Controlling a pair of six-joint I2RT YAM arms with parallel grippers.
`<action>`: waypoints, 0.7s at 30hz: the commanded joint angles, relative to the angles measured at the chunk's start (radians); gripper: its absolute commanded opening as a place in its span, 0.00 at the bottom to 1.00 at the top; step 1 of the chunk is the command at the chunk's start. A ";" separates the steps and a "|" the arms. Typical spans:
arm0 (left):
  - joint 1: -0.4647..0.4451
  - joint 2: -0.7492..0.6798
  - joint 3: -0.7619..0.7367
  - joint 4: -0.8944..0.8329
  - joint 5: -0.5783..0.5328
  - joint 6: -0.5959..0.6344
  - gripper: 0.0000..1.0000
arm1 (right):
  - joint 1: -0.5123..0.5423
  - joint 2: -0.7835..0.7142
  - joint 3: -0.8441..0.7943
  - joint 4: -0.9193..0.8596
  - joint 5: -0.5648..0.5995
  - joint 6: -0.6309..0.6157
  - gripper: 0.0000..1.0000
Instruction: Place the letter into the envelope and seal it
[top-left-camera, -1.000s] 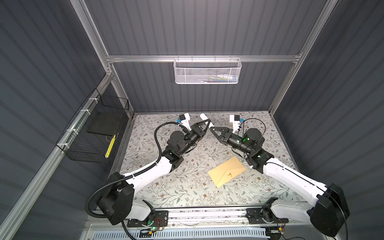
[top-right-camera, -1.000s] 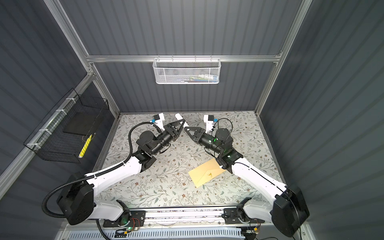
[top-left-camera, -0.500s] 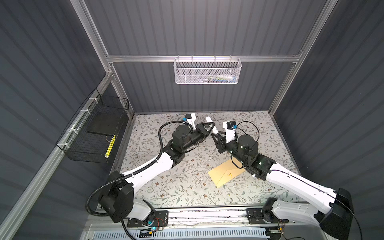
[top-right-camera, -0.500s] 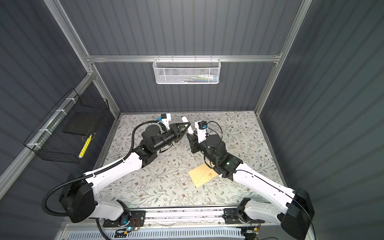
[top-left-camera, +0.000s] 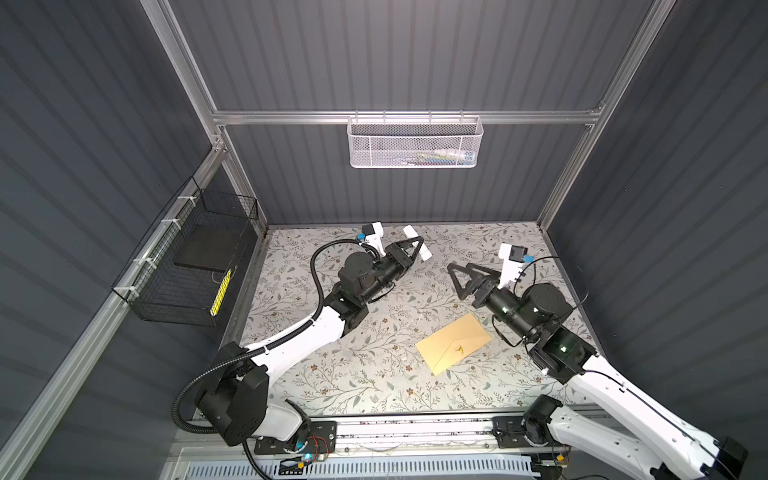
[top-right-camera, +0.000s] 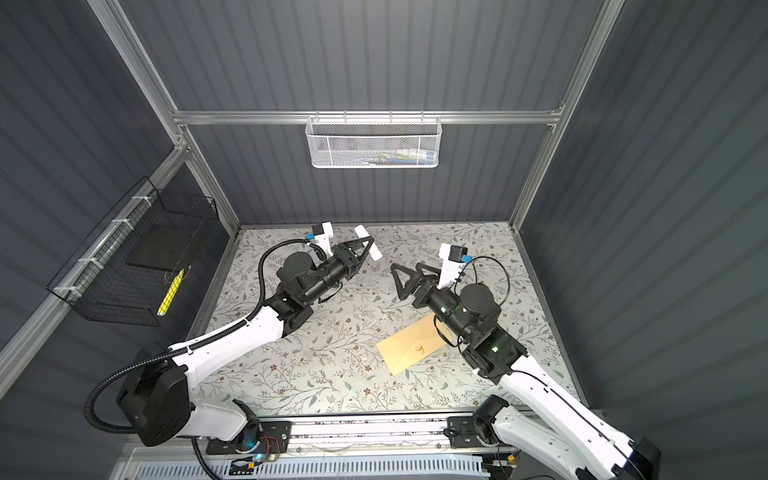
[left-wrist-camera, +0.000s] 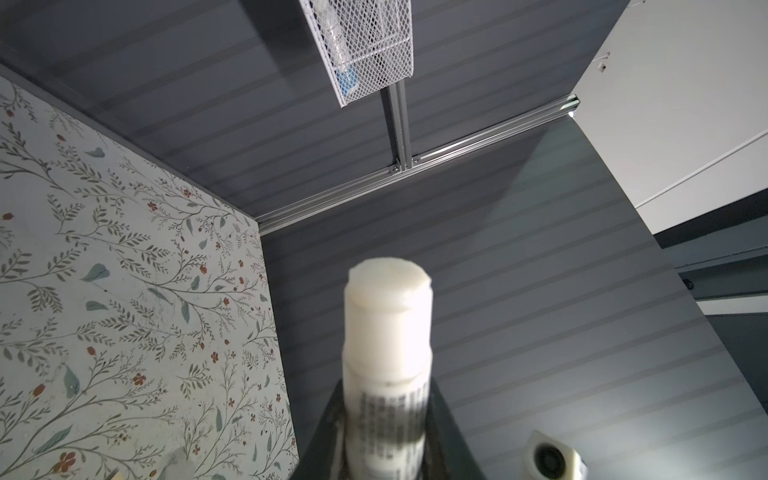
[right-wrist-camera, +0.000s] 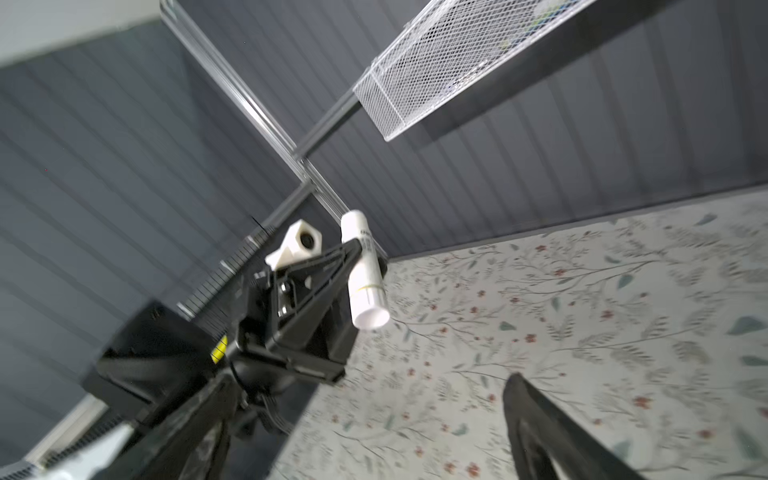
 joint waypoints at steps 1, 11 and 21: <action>0.007 -0.011 -0.013 0.126 -0.003 0.040 0.00 | -0.034 0.080 -0.021 0.232 -0.287 0.396 0.99; 0.007 -0.008 -0.026 0.161 -0.009 0.039 0.00 | -0.018 0.304 -0.014 0.548 -0.386 0.594 0.82; 0.007 -0.017 -0.041 0.163 -0.015 0.036 0.00 | -0.002 0.415 -0.021 0.713 -0.365 0.649 0.56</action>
